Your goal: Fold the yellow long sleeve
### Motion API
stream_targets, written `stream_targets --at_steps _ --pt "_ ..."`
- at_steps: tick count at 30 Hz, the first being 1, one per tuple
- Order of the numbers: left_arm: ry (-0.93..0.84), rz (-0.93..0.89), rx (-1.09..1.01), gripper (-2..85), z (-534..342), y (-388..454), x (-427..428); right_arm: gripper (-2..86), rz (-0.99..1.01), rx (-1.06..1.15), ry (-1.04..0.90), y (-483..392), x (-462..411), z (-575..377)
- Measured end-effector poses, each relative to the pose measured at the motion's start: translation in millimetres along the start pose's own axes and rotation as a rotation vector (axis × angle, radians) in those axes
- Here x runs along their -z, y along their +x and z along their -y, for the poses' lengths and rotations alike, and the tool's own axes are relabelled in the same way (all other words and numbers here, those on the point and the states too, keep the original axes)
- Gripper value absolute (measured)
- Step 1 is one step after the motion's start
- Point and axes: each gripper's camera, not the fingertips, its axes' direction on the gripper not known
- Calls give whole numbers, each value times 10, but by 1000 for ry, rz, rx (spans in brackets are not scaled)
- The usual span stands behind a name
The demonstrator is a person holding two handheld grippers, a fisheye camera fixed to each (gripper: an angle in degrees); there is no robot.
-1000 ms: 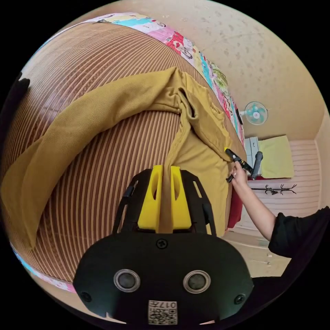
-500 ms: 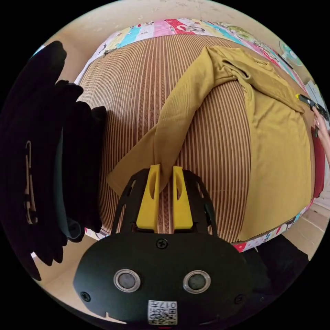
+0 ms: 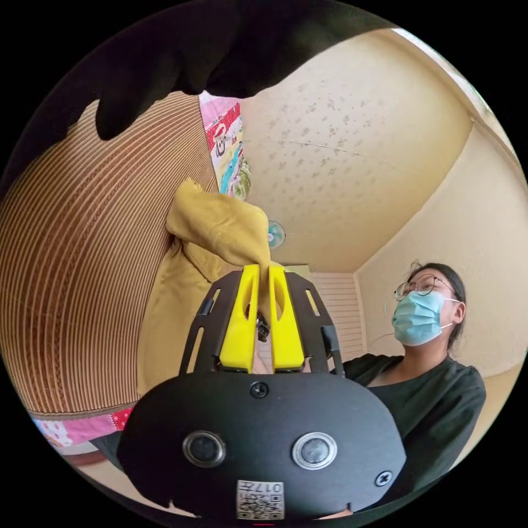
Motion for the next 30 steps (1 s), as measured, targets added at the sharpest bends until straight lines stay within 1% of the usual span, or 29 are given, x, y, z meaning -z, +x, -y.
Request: stream_targets --at_steps 1,2,4,5,7,8,11,15,17,18,20,22,23,24,25,26,27,28,29,30 --pt "3 -42 37 40 11 -22 -9 78 166 -34 13 -19 -70 -111" --pt "4 -81 67 40 15 -40 -32 80 255 -54 25 -14 -113 -170" --pt "-3 -109 92 40 17 -41 -78 90 572 -156 98 39 -300 -401" --pt "-4 -101 109 40 14 -27 -95 92 628 -179 131 41 -327 -462" --pt "5 -95 119 39 21 16 -89 100 751 -259 257 30 -338 -658" --pt "17 -114 130 39 35 39 -73 102 757 -274 271 26 -333 -687" --pt "43 -145 128 39 100 131 -23 109 686 -322 274 5 -282 -724" --pt "43 -107 134 40 155 231 -19 117 576 -354 267 -63 -193 -628" --pt "46 -99 135 42 164 256 -9 119 548 -347 323 -115 -67 -565" --pt "48 -89 134 43 164 264 0 120 539 -329 358 -155 44 -489" --pt "59 19 114 56 150 336 60 121 557 -304 359 -223 210 -273" --pt "73 91 75 73 128 412 114 122 640 -264 301 -400 449 200" --pt "82 132 55 87 105 448 146 122 645 -283 261 -459 499 347" --pt "85 152 49 90 92 458 157 122 636 -287 168 -643 605 660" --pt "88 191 39 98 61 463 167 122 575 -234 68 -900 725 986" --pt "87 226 35 99 30 445 157 122 533 -186 25 -1036 790 1141" --pt "86 242 37 99 13 425 145 121 441 -84 -36 -1281 931 1423" --pt "86 263 49 100 -23 366 106 120 345 -4 -70 -1451 1087 1674" --pt "89 272 66 100 -62 287 47 120 297 24 -82 -1500 1165 1793" --pt "91 272 74 100 -80 245 12 118 191 63 -94 -1518 1319 2018"
